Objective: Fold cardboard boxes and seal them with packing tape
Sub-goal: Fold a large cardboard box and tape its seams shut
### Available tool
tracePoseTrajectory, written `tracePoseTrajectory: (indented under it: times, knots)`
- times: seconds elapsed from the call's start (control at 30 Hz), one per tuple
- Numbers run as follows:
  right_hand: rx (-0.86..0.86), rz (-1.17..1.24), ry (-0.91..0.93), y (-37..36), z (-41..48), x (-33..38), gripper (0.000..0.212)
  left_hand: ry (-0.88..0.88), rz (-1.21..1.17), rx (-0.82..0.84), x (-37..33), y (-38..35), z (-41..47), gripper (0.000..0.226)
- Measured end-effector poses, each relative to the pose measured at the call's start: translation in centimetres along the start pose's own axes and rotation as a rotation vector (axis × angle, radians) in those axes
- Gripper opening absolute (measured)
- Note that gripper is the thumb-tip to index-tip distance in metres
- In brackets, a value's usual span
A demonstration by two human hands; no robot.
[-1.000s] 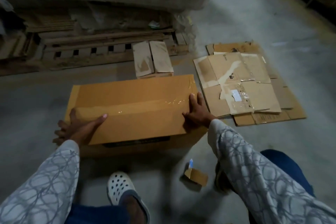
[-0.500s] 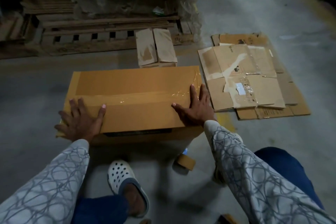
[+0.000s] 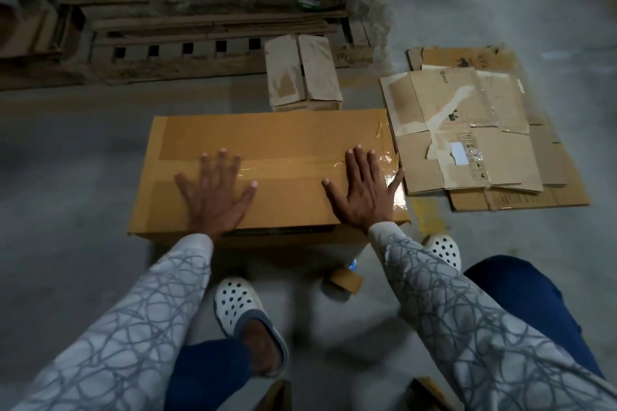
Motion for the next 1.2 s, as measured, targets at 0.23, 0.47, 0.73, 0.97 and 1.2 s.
tracePoseTrajectory:
  times: [0.23,0.47,0.73,0.97,1.2]
  knots:
    - [0.094,0.093,-0.017,0.9,1.9,-0.9,0.099,-0.08,-0.004,0.034,-2.6,0.9,1.1,0.075]
    - [-0.003,0.382,-0.367,0.5,4.3,-5.5,0.111,0.753,-0.501,-0.19,10.8,2.0,0.3,0.128]
    - [0.061,0.661,-0.429,1.8,3.7,-6.6,0.114,0.791,-0.69,-0.179,11.1,4.3,-0.9,0.119]
    - [-0.126,1.016,-0.472,6.0,-2.9,-7.6,0.106,0.703,-1.29,-0.415,11.3,10.1,-6.8,0.065]
    - [-0.087,1.596,-0.778,5.3,-12.2,-12.0,0.115,0.242,-1.277,-0.609,4.3,17.6,-15.6,0.071]
Point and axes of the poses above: each hand's wrist, its own z-axis towards the middle knuckle, its own y-axis out of the back of the hand, x = y × z, the point moved 7 cm from there along z, towards the middle knuckle, and after that the axes turned 1 degree about -x, right-handed, at the moved point
